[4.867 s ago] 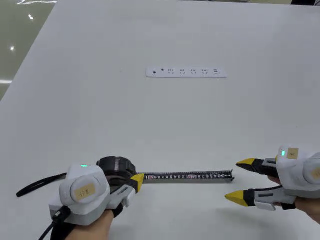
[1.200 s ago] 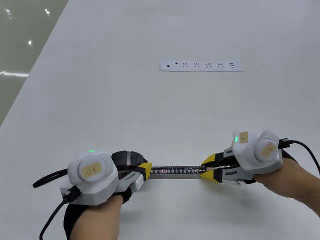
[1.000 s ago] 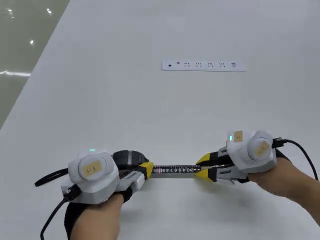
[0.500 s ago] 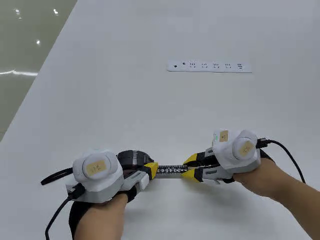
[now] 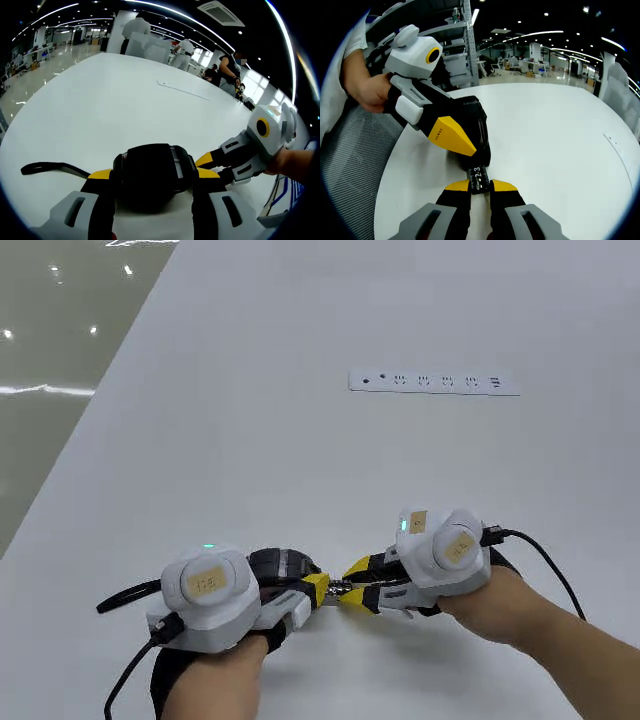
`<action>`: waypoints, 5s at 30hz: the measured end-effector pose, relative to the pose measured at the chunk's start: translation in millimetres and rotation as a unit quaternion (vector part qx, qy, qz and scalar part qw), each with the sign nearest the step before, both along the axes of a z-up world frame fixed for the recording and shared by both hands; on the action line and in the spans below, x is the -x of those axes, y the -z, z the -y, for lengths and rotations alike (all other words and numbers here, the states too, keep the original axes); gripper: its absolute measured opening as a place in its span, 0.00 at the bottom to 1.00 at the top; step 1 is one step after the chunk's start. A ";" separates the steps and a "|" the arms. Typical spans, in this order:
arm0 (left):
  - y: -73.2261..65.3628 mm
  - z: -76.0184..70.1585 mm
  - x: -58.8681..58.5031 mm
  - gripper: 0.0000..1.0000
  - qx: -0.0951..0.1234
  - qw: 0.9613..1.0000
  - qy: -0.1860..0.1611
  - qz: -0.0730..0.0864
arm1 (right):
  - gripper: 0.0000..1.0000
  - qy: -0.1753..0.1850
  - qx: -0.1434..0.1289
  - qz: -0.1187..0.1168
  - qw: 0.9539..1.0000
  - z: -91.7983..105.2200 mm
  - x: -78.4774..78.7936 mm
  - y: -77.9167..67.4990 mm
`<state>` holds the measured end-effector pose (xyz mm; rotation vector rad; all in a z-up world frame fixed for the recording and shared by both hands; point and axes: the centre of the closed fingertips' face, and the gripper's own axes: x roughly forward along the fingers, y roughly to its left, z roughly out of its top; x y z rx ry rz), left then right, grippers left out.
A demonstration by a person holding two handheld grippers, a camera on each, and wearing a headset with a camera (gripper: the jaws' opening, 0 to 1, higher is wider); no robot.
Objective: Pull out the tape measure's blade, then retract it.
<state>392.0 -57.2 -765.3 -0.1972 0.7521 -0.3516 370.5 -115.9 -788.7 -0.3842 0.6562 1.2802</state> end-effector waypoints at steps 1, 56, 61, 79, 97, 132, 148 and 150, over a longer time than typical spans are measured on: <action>-0.1 0.0 0.1 0.58 0.000 1.000 0.000 0.000 | 0.11 -0.001 0.000 0.000 1.000 -1.1 0.0 0.0; -14.6 -14.1 12.9 0.62 -0.018 0.998 0.053 0.034 | 0.38 0.105 -0.036 -0.013 0.994 5.8 6.8 -21.3; -20.9 -17.3 18.2 0.64 -0.020 0.996 0.073 0.043 | 0.48 0.131 -0.051 -0.009 0.990 15.9 10.4 -32.3; -28.3 -41.1 43.5 0.72 -0.030 0.988 0.133 0.067 | 0.78 0.197 -0.045 0.007 0.979 63.6 39.5 -47.0; -32.6 -68.3 73.3 0.84 -0.038 0.978 0.191 0.073 | 0.92 0.240 -0.045 0.021 0.970 101.0 60.7 -61.4; -44.8 -105.3 107.6 0.95 -0.061 0.970 0.227 0.065 | 0.99 0.291 -0.011 0.025 0.956 167.1 117.3 -73.2; -52.0 -103.4 117.5 0.97 -0.085 0.959 0.259 0.079 | 0.99 0.304 -0.010 0.019 0.953 175.9 127.9 -72.6; -53.1 -102.7 117.0 0.97 -0.085 0.958 0.262 0.082 | 0.99 0.305 -0.011 0.019 0.952 176.0 128.0 -73.5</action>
